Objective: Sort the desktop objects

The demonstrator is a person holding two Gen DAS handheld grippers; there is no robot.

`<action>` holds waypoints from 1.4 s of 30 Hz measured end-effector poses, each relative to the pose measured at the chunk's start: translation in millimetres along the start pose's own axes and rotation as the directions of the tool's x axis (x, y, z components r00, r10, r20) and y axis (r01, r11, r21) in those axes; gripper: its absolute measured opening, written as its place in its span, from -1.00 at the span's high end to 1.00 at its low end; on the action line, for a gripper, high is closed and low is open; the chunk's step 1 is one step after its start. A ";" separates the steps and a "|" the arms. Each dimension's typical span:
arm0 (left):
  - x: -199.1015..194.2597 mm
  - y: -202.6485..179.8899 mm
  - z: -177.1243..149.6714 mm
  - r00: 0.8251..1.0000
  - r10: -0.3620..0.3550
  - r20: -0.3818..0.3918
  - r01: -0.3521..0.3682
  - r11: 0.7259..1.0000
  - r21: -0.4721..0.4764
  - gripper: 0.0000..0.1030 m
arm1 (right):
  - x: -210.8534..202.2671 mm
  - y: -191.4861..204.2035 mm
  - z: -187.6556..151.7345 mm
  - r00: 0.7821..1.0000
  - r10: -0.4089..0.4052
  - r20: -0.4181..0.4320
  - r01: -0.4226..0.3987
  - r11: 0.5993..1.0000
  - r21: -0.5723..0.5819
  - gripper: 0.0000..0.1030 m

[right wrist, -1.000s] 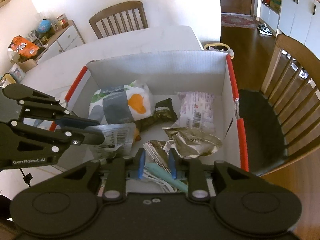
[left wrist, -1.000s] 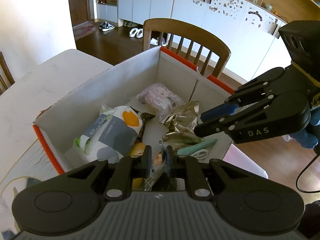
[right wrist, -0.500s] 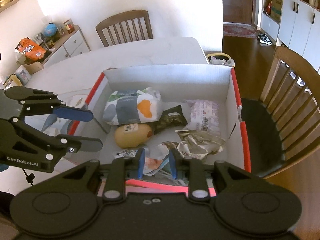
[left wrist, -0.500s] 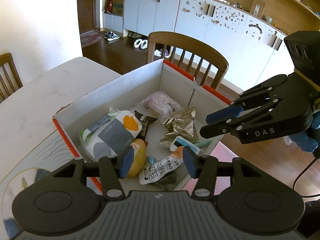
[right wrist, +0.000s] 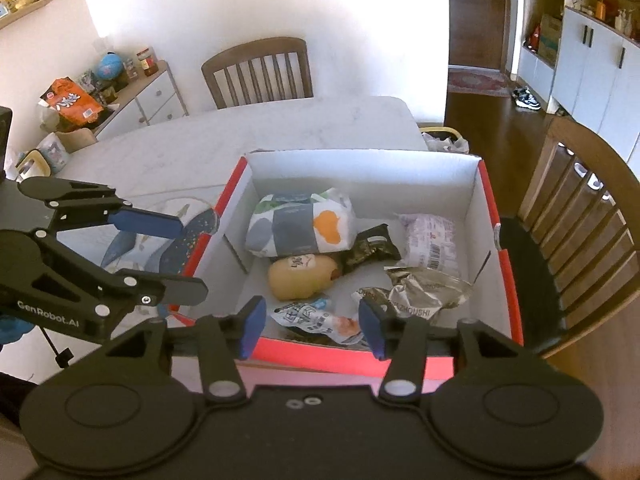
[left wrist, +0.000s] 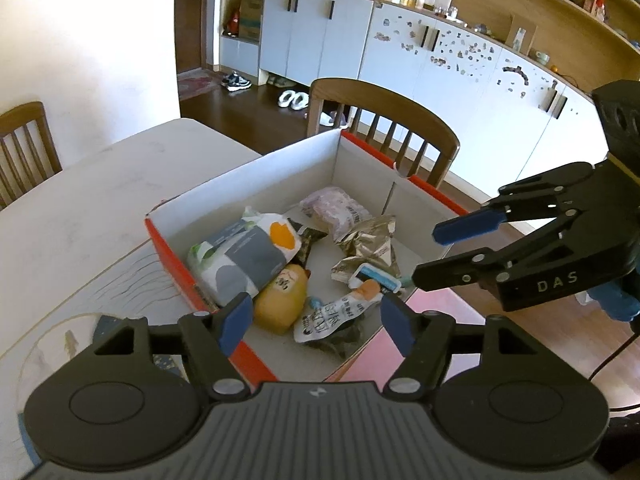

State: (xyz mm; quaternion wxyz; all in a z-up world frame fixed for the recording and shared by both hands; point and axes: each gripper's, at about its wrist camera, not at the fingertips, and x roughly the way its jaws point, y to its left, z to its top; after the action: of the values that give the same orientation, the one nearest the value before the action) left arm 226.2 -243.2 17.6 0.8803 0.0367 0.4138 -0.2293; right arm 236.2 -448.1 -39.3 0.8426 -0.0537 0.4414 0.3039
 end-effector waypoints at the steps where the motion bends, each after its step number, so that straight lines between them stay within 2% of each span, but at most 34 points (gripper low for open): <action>1: -1.0 0.6 -1.5 1.000 0.008 -0.002 -0.008 1.000 0.001 -0.37 | -0.8 1.7 -1.3 1.000 -0.005 0.003 0.005 1.000 0.003 -0.04; 5: -4.7 4.0 -6.3 1.000 0.030 -0.006 -0.030 1.000 -0.003 -0.38 | -3.5 11.1 -7.0 0.998 -0.052 0.026 0.051 0.999 0.012 -0.05; 7: -6.6 6.6 -9.0 0.999 0.033 -0.009 -0.034 0.999 -0.007 -0.48 | -5.8 16.9 -9.9 0.994 -0.093 0.050 0.093 0.996 0.018 -0.05; 11: -10.9 10.6 -16.0 0.999 0.042 -0.003 -0.042 0.999 -0.001 -0.53 | -9.3 26.8 -15.1 0.988 -0.131 0.078 0.129 0.991 0.042 -0.06; 15: -15.9 15.0 -21.8 0.999 0.044 -0.004 -0.044 0.999 0.002 -0.63 | -9.0 38.1 -19.7 0.983 -0.164 0.083 0.160 0.986 0.045 -0.14; 17: -19.0 17.4 -24.9 0.999 0.048 -0.002 -0.048 0.999 0.001 -0.66 | -9.1 44.0 -22.1 0.980 -0.179 0.091 0.175 0.983 0.053 -0.26; 20: -23.6 19.3 -28.9 0.999 0.040 0.008 -0.040 0.999 0.002 -0.69 | -8.4 51.0 -25.3 0.978 -0.187 0.097 0.181 0.981 0.070 -0.28; 24: -30.9 19.8 -34.8 0.999 0.038 0.026 -0.038 0.999 0.006 -0.99 | -9.4 62.1 -31.0 0.971 -0.213 0.110 0.204 0.975 0.086 -0.33; 28: -36.2 20.4 -38.7 0.999 0.041 0.034 -0.041 0.999 0.008 -0.99 | -10.6 69.7 -37.1 0.965 -0.232 0.121 0.221 0.970 0.099 -0.39; 30: -37.8 21.2 -40.6 0.998 0.041 0.037 -0.041 0.999 0.008 -1.00 | -11.1 71.8 -39.7 0.962 -0.241 0.125 0.228 0.968 0.108 -0.58; 35: -40.3 21.8 -44.7 0.998 0.046 0.037 -0.046 0.999 0.009 -1.00 | -15.2 76.3 -46.0 0.958 -0.252 0.140 0.232 0.962 0.142 -0.71; 42: -43.9 20.1 -48.4 0.996 0.083 0.039 -0.084 0.996 0.022 -0.99 | -20.3 76.9 -54.7 0.952 -0.271 0.140 0.246 0.954 0.172 -0.73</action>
State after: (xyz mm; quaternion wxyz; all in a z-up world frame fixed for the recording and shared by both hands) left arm 176.2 -196.6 16.1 0.8963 0.0599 0.3924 -0.1979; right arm 145.6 -414.9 -42.9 0.9098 -0.0216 0.3826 0.1593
